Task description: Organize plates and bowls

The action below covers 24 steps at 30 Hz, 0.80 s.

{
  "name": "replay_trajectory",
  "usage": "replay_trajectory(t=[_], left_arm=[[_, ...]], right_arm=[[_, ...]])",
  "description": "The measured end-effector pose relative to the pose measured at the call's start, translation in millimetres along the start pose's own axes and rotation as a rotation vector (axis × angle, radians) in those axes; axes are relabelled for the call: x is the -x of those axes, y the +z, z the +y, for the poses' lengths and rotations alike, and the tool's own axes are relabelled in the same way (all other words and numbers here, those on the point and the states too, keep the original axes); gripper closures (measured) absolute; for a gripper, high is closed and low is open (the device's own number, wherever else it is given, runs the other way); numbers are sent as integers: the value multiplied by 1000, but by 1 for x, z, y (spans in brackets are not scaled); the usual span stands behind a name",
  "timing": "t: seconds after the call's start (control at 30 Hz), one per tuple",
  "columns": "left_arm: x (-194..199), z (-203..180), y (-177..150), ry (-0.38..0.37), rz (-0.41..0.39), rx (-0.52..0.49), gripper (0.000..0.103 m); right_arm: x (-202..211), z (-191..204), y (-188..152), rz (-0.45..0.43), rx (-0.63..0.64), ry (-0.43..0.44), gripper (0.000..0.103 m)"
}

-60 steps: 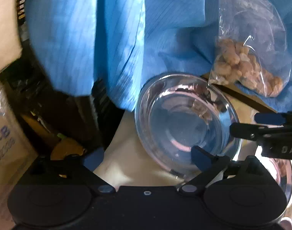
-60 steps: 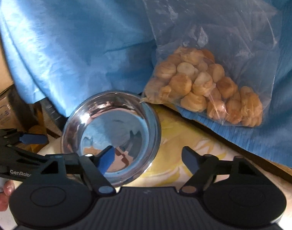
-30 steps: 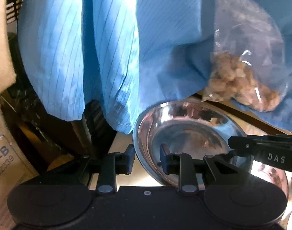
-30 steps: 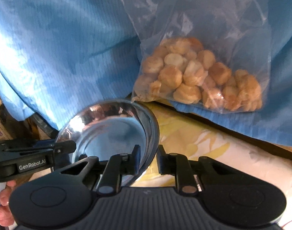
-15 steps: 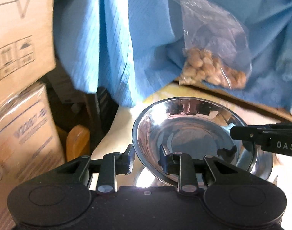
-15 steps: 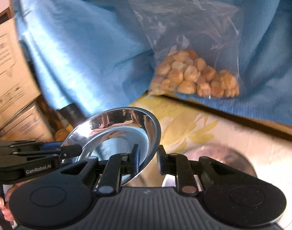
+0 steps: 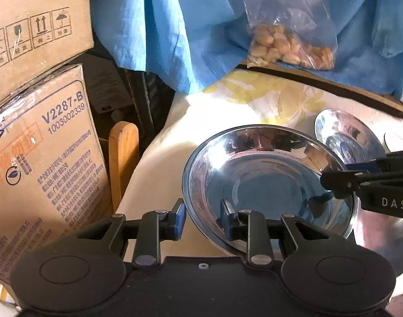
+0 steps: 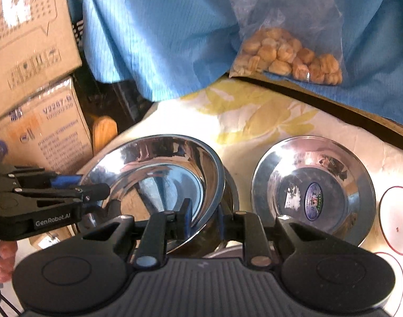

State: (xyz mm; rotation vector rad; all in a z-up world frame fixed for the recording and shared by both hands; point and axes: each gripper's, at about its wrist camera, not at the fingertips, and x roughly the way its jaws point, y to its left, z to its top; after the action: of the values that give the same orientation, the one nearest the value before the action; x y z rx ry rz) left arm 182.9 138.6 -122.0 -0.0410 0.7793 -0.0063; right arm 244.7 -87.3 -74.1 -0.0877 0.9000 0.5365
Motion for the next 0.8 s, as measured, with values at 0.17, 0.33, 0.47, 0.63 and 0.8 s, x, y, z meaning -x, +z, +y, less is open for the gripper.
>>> replay_trajectory(t=[0.17, 0.33, 0.47, 0.63, 0.8], left_arm=[[-5, -5, -4, -5, 18, -21, 73], [-8, -6, -8, -2, 21, -33, 73], [-13, -8, -8, 2, 26, -51, 73], [-17, -9, -9, -3, 39, -49, 73], [-16, -8, -7, 3, 35, -39, 71]], right_arm=[[-1, 1, -6, 21, 10, -15, 77], [-4, 0, -9, 28, 14, -24, 77], [-9, 0, -9, 33, 22, -36, 75], [-12, -1, -7, 31, 33, -44, 72], [-12, 1, -5, 22, 39, -51, 67]])
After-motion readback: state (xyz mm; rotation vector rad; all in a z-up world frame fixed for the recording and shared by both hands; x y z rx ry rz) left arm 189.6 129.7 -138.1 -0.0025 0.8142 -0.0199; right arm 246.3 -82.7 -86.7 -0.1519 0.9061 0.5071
